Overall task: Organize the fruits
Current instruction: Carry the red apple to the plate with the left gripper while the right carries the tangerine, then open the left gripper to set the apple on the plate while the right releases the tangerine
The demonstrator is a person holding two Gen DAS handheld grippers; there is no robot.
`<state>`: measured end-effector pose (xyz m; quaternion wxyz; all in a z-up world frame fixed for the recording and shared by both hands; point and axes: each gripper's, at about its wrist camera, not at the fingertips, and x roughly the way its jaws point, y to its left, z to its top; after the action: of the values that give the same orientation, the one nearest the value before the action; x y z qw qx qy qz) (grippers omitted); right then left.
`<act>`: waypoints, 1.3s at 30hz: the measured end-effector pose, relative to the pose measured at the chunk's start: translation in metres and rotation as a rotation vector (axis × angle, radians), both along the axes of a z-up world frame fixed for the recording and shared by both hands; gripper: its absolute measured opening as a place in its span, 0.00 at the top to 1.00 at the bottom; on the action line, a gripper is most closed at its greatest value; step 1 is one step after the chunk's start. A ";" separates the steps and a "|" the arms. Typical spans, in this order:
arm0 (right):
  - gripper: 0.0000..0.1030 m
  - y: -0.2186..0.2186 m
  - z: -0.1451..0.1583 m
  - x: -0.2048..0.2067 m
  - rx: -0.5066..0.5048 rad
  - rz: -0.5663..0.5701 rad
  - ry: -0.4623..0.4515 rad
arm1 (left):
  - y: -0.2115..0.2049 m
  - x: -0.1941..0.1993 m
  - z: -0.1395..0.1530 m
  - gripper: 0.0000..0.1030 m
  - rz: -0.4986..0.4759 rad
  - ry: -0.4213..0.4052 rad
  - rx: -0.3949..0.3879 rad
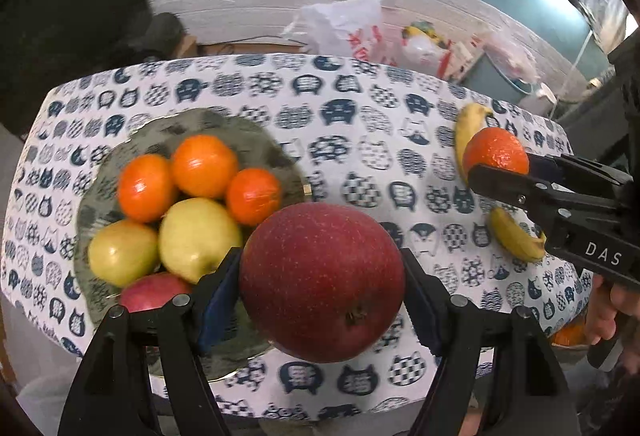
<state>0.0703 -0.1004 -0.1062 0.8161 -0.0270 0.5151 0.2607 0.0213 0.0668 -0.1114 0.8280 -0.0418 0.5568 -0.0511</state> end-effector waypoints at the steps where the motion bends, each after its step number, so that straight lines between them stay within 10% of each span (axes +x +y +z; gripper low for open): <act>1: 0.55 0.007 0.000 0.000 0.003 0.010 0.001 | 0.004 -0.001 0.000 0.26 0.007 -0.001 0.003; 23: 0.55 0.079 -0.008 -0.005 -0.014 0.117 0.023 | 0.034 -0.010 -0.042 0.26 0.028 0.074 0.121; 39: 0.55 0.120 -0.034 -0.005 0.023 0.180 0.093 | 0.063 -0.023 -0.030 0.20 0.109 0.086 -0.006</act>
<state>0.0656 0.0201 -0.1402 0.7648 -0.0515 0.5449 0.3400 -0.0019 0.1299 -0.1412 0.8047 -0.0769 0.5887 -0.0057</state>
